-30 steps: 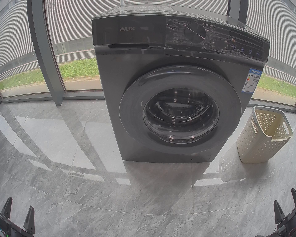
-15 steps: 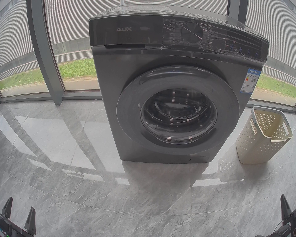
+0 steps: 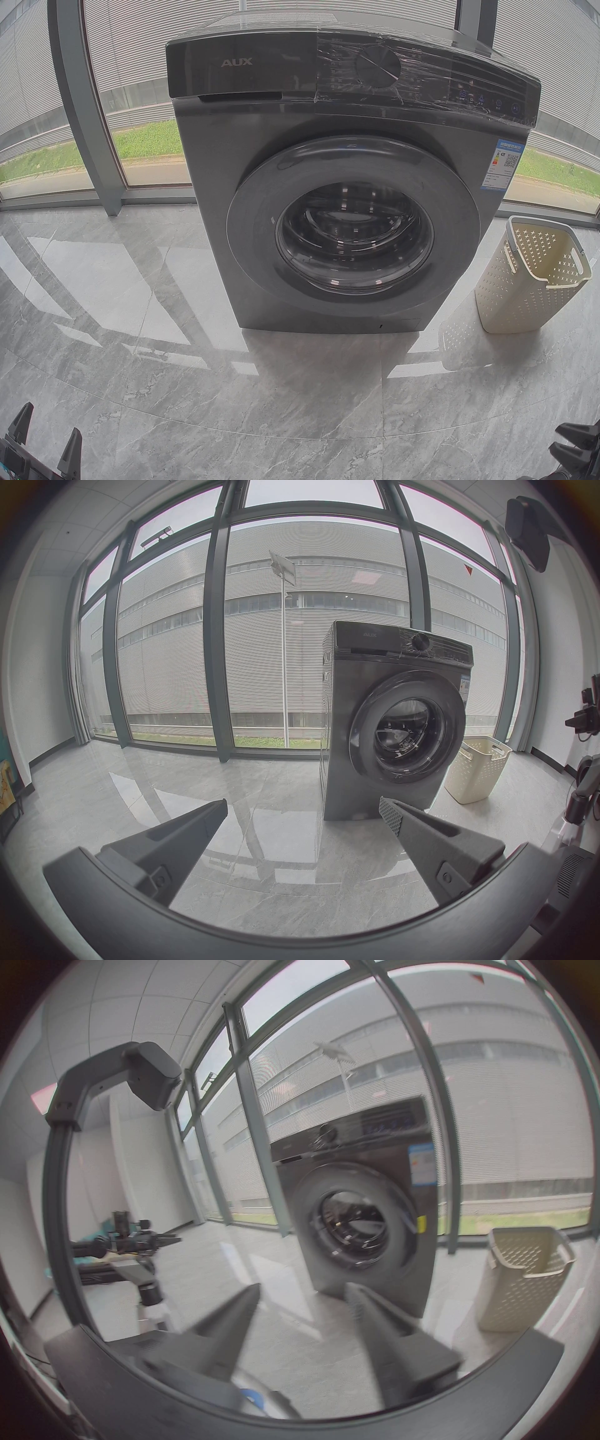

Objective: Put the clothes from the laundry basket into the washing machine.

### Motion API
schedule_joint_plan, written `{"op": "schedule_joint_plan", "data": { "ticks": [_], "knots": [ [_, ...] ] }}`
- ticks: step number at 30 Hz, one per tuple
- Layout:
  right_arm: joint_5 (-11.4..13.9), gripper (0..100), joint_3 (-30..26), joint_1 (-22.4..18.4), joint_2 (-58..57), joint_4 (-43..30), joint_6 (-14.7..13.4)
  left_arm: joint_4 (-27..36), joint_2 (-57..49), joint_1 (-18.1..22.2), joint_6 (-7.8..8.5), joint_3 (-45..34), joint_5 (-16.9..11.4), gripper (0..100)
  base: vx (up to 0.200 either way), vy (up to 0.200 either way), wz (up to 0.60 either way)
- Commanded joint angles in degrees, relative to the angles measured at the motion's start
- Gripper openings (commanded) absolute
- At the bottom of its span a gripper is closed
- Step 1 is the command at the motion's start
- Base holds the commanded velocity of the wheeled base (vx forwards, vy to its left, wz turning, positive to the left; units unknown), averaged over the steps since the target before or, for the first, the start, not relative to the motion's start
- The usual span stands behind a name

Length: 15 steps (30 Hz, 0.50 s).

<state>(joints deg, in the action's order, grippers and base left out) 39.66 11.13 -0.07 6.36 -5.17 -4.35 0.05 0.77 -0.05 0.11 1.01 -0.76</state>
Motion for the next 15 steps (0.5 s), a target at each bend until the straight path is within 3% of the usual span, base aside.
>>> {"op": "schedule_joint_plan", "data": {
  "ticks": [1,7,15],
  "knots": [
    [5.96,0,0.21,0.16,12.53,4.47,-1.71,0.13,-0.68,0.05,0.33,-1.01,0.40,100,0.000,-0.200,0.00],
    [6.14,0,1.53,0.42,27.21,13.87,-1.10,0.13,-0.68,0.05,0.42,-1.01,0.23,100,0.000,-0.200,0.00],
    [5.87,0,1.79,0.51,41.27,23.54,-0.92,0.13,-0.68,0.05,0.24,-1.01,0.32,100,0.000,0.000,0.00]
  ]
}}
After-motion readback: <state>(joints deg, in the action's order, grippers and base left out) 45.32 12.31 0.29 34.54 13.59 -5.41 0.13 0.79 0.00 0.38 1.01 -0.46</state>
